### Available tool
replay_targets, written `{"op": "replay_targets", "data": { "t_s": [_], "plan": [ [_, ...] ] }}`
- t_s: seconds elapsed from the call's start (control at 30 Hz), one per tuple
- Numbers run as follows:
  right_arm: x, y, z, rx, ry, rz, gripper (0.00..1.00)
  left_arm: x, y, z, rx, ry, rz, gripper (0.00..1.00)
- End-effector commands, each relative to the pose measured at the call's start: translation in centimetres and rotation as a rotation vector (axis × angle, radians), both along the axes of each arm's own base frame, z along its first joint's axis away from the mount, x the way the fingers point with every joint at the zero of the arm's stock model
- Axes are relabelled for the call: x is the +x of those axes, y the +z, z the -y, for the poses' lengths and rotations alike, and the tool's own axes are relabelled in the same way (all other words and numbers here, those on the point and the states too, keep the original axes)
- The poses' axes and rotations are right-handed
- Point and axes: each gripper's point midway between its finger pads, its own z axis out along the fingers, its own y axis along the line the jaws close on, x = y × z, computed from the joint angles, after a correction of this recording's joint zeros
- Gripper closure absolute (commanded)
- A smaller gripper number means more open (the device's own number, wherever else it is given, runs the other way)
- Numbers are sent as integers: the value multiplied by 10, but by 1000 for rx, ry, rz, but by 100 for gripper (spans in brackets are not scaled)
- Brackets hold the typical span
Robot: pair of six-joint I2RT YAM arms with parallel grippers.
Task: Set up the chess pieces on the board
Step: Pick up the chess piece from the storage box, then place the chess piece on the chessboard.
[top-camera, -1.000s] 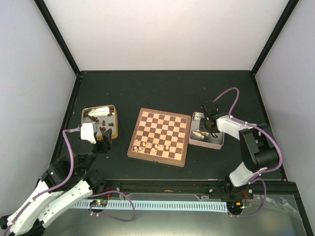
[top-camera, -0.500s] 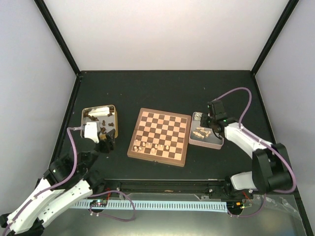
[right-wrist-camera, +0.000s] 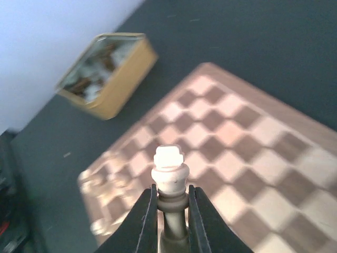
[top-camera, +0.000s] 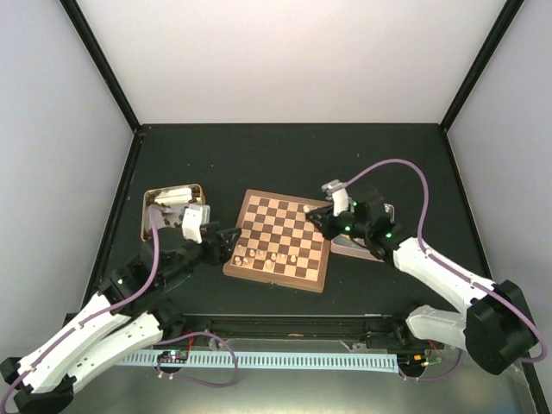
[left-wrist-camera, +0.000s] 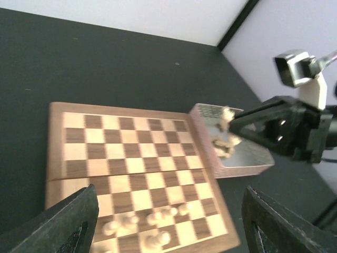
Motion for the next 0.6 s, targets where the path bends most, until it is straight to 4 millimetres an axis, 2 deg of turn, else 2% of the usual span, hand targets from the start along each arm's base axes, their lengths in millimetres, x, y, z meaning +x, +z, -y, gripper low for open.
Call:
{"op": "replay_targets", "data": {
  "t_s": [0.0,0.1,0.23,0.4,0.57],
  "plan": [
    [-48,39,-62,100,328,149,93,-5,31,35,-183,-137,8,24],
    [-67,47,-86,100,428,204,93,-4,37,45,-233,-162,-2,23],
    [-77,56,-108,78,485,257,92,0,33,54,-254,-170,-58,23],
    [-85,62,-125,63,521,288,91,4,20,67,-256,-180,-144,26],
    [-90,63,-136,72,542,288,92,7,4,72,-274,-167,-206,38]
  ]
}}
